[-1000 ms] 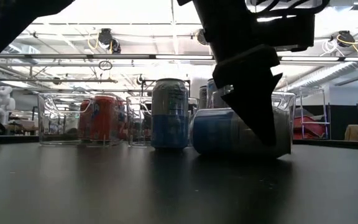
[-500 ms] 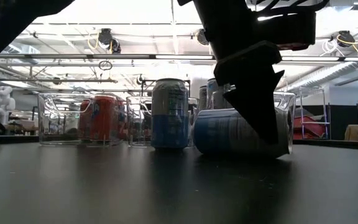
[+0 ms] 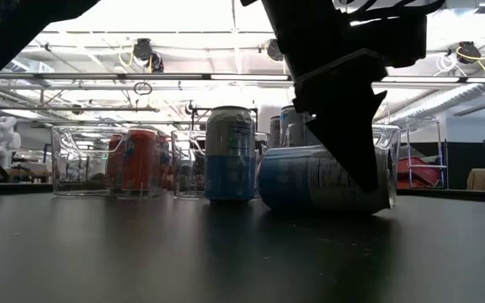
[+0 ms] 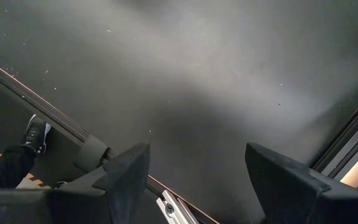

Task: Sort soda cans
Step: Put the blue and white soda can into the middle transparent bin

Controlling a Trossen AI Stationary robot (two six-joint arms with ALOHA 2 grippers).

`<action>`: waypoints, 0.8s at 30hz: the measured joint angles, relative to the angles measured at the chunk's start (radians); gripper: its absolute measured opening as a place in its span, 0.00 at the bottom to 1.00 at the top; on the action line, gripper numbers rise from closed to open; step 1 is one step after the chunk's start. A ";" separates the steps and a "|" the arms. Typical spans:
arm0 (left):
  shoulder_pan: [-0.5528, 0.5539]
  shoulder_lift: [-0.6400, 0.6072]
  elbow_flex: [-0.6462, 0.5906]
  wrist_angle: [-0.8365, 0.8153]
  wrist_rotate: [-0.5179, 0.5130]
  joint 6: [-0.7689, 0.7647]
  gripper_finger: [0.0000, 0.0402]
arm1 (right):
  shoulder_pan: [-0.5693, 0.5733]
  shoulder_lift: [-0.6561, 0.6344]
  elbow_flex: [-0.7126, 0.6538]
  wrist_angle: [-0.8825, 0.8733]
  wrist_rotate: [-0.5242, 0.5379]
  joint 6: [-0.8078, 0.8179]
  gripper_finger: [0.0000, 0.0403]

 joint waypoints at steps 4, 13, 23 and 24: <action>0.000 0.000 0.000 -0.002 0.004 -0.100 0.82 | 0.000 0.000 0.000 0.000 0.000 -0.001 0.63; -0.001 -0.038 -0.001 0.010 0.067 -0.301 0.82 | 0.000 0.000 0.000 -0.004 0.000 -0.013 0.63; -0.002 -0.100 -0.001 0.162 -0.007 -0.388 0.82 | 0.000 0.000 0.000 -0.012 0.000 -0.012 0.63; -0.004 -0.101 -0.001 0.173 -0.023 -0.389 0.82 | 0.000 0.000 0.000 -0.012 0.000 -0.012 0.63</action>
